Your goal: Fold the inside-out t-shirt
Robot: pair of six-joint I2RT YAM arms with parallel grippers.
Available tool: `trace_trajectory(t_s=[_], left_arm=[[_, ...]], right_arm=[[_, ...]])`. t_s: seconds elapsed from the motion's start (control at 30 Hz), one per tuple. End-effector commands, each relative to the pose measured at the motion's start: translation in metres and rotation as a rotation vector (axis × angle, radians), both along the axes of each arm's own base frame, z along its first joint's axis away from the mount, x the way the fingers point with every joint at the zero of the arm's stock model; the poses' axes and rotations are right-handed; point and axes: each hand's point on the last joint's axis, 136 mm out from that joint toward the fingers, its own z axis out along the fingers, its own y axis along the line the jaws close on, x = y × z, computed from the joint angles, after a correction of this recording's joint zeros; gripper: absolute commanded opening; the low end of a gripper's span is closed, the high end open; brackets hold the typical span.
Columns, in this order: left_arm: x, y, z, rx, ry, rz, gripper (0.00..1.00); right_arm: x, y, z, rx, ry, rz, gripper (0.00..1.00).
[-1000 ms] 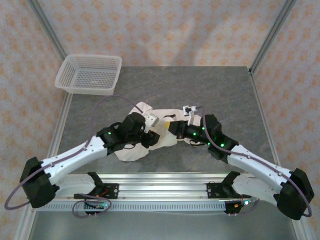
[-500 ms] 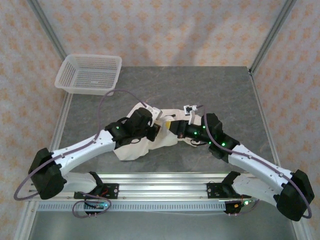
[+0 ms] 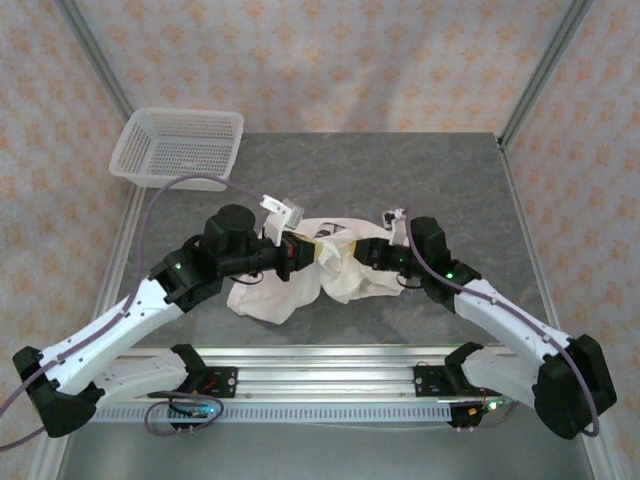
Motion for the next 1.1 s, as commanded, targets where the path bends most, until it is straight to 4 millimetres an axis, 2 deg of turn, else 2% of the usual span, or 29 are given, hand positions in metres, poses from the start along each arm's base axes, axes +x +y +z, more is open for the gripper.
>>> trace_trajectory(t_s=[0.0,0.1,0.2,0.3,0.43,0.53,0.63,0.7,0.83,0.87,1.0,1.07], left_arm=[[0.003,0.0,0.001,-0.011,0.028,0.002,0.0],[0.009,-0.003,-0.007,0.011,0.055,0.011,0.0],[0.013,-0.004,-0.009,0.01,0.067,0.013,0.0],[0.016,-0.005,-0.008,0.007,0.068,0.018,0.0],[0.016,-0.003,-0.005,0.005,0.066,0.023,0.0],[0.014,-0.001,-0.004,-0.001,0.062,0.028,0.0],[0.012,0.001,-0.002,-0.007,0.057,0.027,0.0],[0.012,0.002,-0.003,-0.003,0.056,0.028,0.0],[0.011,0.002,-0.005,0.003,0.06,0.027,0.0],[0.01,0.002,-0.004,0.001,0.057,0.023,0.0],[0.009,0.008,-0.004,0.015,0.039,0.03,0.0],[0.016,0.022,-0.013,0.076,0.032,0.089,0.0]], right_arm=[[-0.018,-0.019,0.023,-0.075,-0.216,-0.027,0.43],[-0.045,-0.024,0.047,-0.157,-0.49,0.007,0.56],[-0.064,-0.017,0.067,-0.203,-0.674,0.065,0.57],[-0.072,0.004,0.077,-0.234,-0.77,0.149,0.54],[-0.064,0.033,0.073,-0.214,-0.744,0.214,0.45],[-0.05,0.04,0.065,-0.211,-0.709,0.168,0.34],[-0.05,0.053,0.065,-0.149,-0.676,0.186,0.34],[-0.052,0.063,0.064,-0.104,-0.651,0.221,0.39],[-0.051,0.068,0.067,-0.062,-0.635,0.215,0.38],[-0.048,0.067,0.067,-0.067,-0.632,0.201,0.33],[-0.047,0.065,0.071,-0.075,-0.624,0.188,0.03],[-0.055,0.063,0.077,-0.059,-0.606,0.211,0.0]])
